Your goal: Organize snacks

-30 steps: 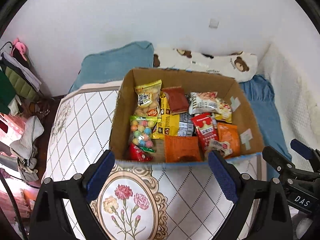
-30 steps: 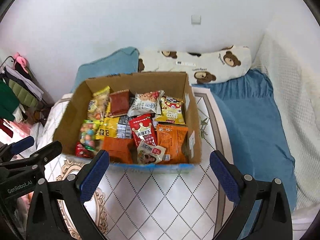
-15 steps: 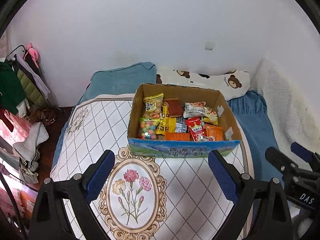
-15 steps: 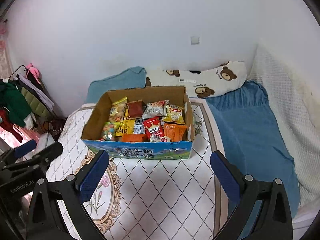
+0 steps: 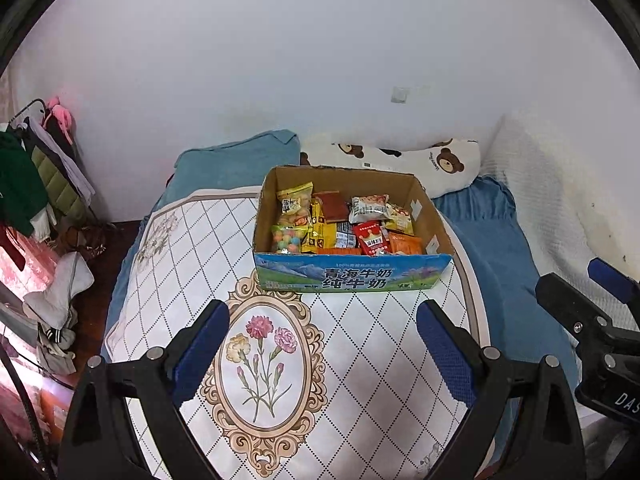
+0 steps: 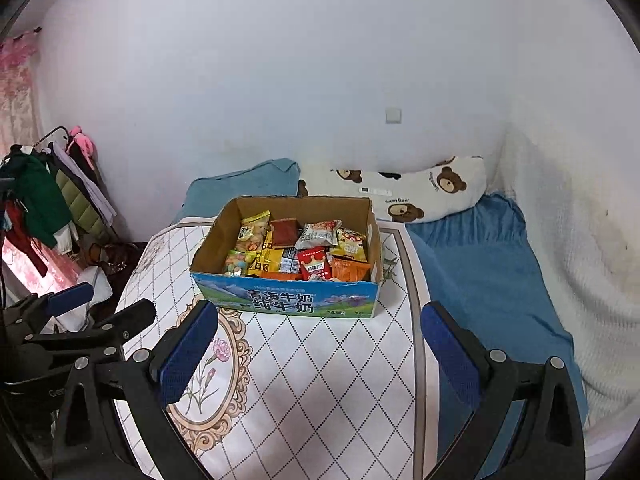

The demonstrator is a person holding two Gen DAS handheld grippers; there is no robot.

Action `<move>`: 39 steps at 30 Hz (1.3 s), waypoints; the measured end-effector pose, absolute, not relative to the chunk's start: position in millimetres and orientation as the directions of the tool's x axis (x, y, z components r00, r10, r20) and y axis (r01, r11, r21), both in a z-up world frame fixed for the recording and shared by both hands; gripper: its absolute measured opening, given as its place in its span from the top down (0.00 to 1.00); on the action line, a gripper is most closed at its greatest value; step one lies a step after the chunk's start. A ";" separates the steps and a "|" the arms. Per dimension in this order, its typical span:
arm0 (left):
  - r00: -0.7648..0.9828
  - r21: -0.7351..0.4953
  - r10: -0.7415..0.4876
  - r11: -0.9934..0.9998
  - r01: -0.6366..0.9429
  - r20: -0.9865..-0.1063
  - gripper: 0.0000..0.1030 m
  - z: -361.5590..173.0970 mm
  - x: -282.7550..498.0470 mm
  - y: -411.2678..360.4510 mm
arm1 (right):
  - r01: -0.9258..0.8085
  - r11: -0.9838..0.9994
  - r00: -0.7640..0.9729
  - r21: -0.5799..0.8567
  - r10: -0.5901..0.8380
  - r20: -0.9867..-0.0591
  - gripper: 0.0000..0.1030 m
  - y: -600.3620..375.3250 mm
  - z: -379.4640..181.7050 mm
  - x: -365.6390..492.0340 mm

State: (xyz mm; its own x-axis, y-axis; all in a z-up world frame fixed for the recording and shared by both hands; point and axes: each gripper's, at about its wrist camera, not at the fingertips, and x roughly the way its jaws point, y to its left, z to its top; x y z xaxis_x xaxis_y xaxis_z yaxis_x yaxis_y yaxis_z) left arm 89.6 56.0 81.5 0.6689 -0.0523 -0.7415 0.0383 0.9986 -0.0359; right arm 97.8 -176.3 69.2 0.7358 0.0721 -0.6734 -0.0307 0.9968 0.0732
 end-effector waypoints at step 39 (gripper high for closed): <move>0.649 0.031 0.068 0.997 -0.068 -0.757 0.00 33.3 183.1 61.1 | 0.050 0.997 0.707 0.062 0.009 -0.707 0.00 -188.2 0.3 210.2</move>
